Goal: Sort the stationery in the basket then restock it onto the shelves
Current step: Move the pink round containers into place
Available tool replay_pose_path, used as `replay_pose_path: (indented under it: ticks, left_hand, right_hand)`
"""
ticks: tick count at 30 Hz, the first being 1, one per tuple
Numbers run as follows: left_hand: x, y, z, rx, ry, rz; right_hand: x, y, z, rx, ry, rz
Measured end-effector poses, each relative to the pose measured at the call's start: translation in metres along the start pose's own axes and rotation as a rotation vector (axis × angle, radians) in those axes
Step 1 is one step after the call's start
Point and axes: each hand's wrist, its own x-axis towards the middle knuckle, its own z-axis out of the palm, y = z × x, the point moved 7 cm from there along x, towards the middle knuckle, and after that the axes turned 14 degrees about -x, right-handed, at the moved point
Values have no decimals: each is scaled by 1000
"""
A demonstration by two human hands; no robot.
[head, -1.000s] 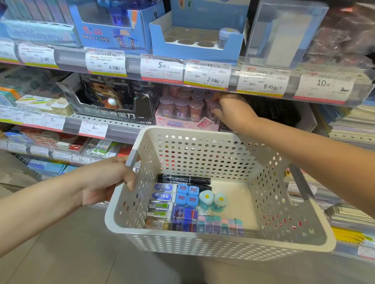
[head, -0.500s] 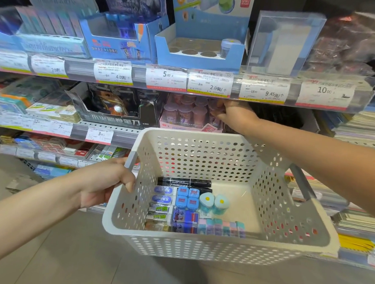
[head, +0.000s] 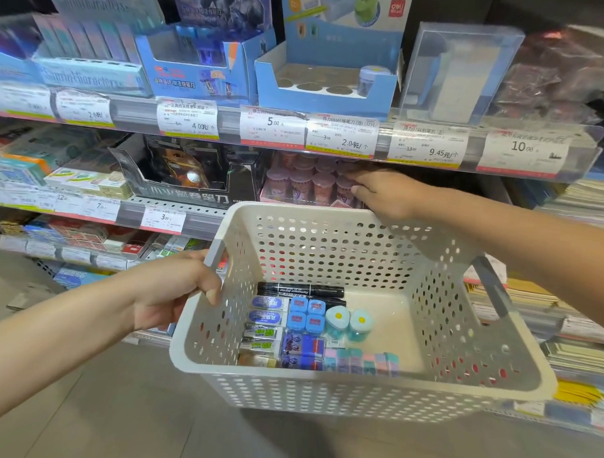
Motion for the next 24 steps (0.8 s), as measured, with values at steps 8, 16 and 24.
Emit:
replay_pose_path:
  ticks: [8, 16, 24]
  left_hand:
    - [-6, 19, -7, 43, 7, 28]
    - [-14, 50, 10, 10, -83, 65]
    - [-6, 62, 5, 16, -70, 83]
  right_hand:
    - [-103, -83, -41, -248, 128, -356]
    - [-77, -107, -1, -401, -337, -292]
    - [-68, -105, -5, -373, -352, -225]
